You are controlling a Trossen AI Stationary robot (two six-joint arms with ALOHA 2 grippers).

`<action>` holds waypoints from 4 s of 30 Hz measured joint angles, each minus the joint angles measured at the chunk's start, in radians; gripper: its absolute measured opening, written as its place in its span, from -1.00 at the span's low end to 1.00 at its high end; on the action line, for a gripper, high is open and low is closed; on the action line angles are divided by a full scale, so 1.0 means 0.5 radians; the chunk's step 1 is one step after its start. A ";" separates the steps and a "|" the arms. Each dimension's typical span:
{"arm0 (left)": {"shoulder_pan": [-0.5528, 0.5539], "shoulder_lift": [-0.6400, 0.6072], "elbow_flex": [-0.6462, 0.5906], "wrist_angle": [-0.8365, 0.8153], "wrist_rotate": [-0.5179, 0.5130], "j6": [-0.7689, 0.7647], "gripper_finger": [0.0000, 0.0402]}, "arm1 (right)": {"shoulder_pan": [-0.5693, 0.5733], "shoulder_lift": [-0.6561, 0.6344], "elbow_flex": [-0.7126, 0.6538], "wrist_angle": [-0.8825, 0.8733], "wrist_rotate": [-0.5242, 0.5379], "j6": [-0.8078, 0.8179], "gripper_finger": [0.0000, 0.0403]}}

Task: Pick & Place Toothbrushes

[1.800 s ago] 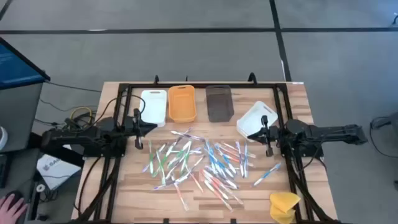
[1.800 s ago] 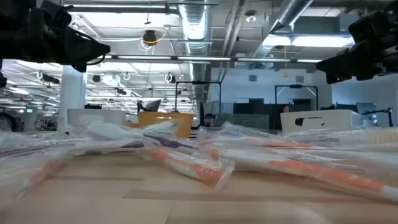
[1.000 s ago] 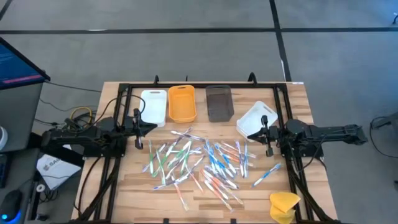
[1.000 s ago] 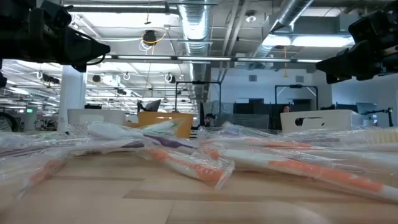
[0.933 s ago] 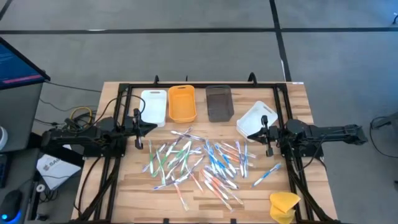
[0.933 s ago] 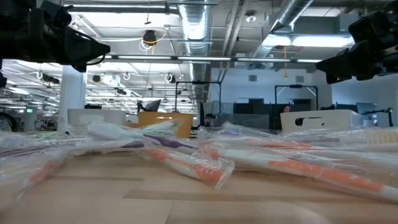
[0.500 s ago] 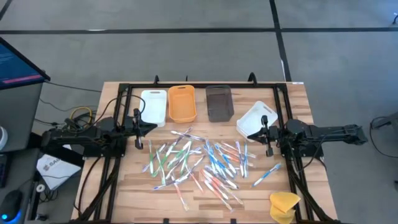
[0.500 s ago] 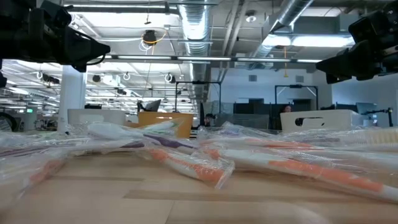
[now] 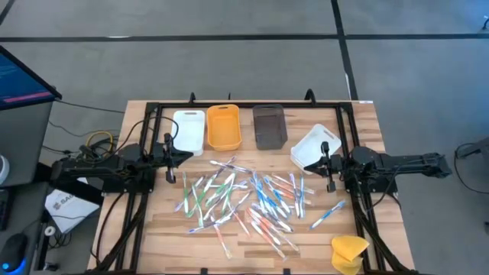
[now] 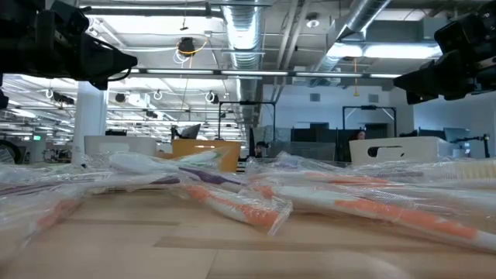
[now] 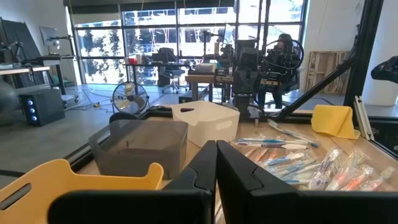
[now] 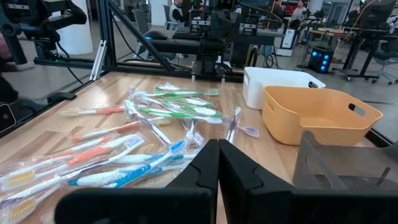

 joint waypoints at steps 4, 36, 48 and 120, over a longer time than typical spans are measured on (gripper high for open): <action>0.000 -0.001 0.000 0.000 0.000 0.000 -0.99 | 0.000 0.000 0.000 0.000 0.000 0.000 -1.00; -0.001 -0.001 0.000 0.056 0.000 0.049 -0.99 | 0.000 0.000 0.000 -0.001 0.000 0.001 -1.00; -0.001 -0.001 0.000 0.099 -0.001 0.052 -0.99 | 0.000 0.001 -0.001 0.000 0.000 0.001 -1.00; -0.001 0.536 0.000 0.886 0.362 0.000 -0.32 | 0.072 0.038 0.098 0.613 0.002 -0.289 -0.93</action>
